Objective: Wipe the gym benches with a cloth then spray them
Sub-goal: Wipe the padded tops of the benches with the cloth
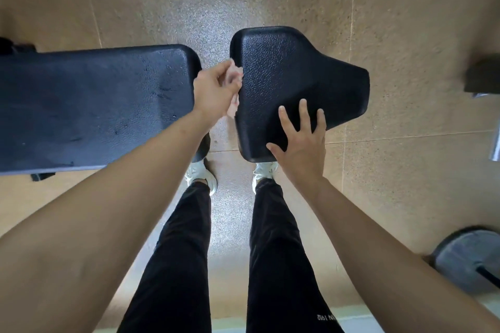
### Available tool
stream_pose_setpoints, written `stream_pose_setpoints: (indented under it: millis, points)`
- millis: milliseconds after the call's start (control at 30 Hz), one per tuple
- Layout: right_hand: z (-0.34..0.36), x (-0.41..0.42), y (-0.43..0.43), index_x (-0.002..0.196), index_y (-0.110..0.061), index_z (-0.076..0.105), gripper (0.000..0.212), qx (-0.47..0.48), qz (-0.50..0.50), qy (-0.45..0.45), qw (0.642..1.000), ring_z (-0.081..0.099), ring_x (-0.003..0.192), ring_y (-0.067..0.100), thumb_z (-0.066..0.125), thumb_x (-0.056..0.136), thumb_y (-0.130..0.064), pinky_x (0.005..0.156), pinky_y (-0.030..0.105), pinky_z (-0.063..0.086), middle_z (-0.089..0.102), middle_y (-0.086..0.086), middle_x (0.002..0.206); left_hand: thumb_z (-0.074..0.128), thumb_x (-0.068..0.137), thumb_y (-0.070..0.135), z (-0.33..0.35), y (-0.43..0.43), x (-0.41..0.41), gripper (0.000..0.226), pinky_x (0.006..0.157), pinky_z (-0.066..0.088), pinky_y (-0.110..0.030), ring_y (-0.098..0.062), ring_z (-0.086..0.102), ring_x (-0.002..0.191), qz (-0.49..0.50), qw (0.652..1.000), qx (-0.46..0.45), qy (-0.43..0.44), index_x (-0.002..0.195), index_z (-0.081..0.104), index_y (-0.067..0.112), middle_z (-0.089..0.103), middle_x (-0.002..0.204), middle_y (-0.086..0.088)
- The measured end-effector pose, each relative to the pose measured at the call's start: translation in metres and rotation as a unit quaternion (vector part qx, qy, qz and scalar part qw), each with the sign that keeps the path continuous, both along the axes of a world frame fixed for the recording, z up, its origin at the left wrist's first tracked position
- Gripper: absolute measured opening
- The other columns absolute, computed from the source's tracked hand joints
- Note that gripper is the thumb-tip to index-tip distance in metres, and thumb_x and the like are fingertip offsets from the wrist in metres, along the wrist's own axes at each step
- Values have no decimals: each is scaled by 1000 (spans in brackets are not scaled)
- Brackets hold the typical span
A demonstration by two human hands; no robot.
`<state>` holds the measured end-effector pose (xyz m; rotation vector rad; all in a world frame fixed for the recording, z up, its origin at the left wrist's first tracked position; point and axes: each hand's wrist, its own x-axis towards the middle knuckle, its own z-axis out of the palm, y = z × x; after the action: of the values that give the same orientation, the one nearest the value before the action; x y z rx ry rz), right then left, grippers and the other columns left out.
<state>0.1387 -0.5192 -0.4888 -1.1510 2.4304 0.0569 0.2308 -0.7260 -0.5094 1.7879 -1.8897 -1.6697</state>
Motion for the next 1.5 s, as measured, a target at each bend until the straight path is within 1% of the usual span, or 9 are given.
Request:
stream_pose_setpoints:
  millis: [200, 467, 567, 667, 867, 933, 1167, 1367, 1500]
  points:
    - [-1, 0, -1, 154, -34, 37, 87, 0, -7, -8, 1000, 22, 145, 49, 78, 79, -51, 117, 59, 30, 24, 10, 165, 69, 94, 4, -2, -50, -27, 17, 80, 50, -20, -16, 67, 95, -77, 996, -27, 27, 107, 70, 14, 72, 98, -6]
    - [16, -4, -17, 148, -31, 45, 76, -9, -99, -104, 990, 22, 146, 40, 76, 81, -48, 116, 56, 31, 30, 5, 163, 80, 82, 5, 32, -61, -25, 25, 68, 54, -26, -7, 66, 72, -7, 991, -32, 131, 106, 73, 5, 72, 88, -2]
    - [34, -7, -47, 145, -22, 51, 72, -110, -132, -171, 970, 44, 133, 30, 77, 81, -44, 109, 49, 39, 48, 4, 150, 80, 81, 0, 61, -43, -2, 29, 63, 54, -37, -26, 64, 71, 39, 983, 22, 176, 104, 63, 4, 69, 90, -17]
    - [50, 3, -89, 141, -13, 54, 66, -223, -72, -268, 934, 52, 128, 20, 76, 82, -35, 112, 34, 36, 57, 5, 141, 78, 83, -6, 86, -24, 24, 35, 69, 55, -21, -6, 68, 75, 52, 978, 66, 189, 112, 62, 2, 74, 86, 9]
    - [61, 29, -145, 86, -19, 67, 3, -201, -80, -341, 915, 57, 73, 10, 68, 83, -19, 76, 30, 49, 62, -12, 75, 70, 79, 9, 101, -19, 92, 28, 84, 51, -27, -10, 63, 90, 75, 981, 63, 169, 106, 75, 13, 74, 96, -3]
    - [63, 34, -151, 85, -19, 68, 9, -185, -89, -365, 908, 56, 68, 1, 73, 83, -12, 73, 20, 48, 62, -14, 72, 78, 81, 6, 97, -25, 119, 22, 82, 49, -28, -8, 61, 85, 88, 986, 33, 141, 101, 76, 13, 71, 91, 4]
    - [83, 49, -174, 73, -15, 54, 23, -136, -47, -355, 924, 49, 70, 0, 71, 76, 0, 76, 23, 46, 52, -13, 72, 83, 84, 14, 94, -50, 182, 22, 75, 47, -29, -12, 57, 76, 58, 995, -22, 83, 78, 66, 27, 65, 81, 1]
    - [103, 62, -213, 107, -12, 71, 35, -225, -33, -311, 923, 61, 93, 6, 62, 81, 10, 83, 9, 43, 70, -6, 100, 75, 90, 12, 115, -94, 190, 14, 78, 50, -22, -3, 58, 79, 48, 983, -117, 135, 94, 68, 23, 65, 85, 15]
    - [110, 69, -217, 89, -8, 73, 17, -286, 41, -205, 935, 53, 90, 14, 61, 85, 3, 82, 14, 40, 68, -4, 90, 72, 91, 14, 130, -102, 195, 8, 82, 52, -25, -10, 64, 87, -9, 971, -198, 133, 98, 75, 16, 66, 89, 19]
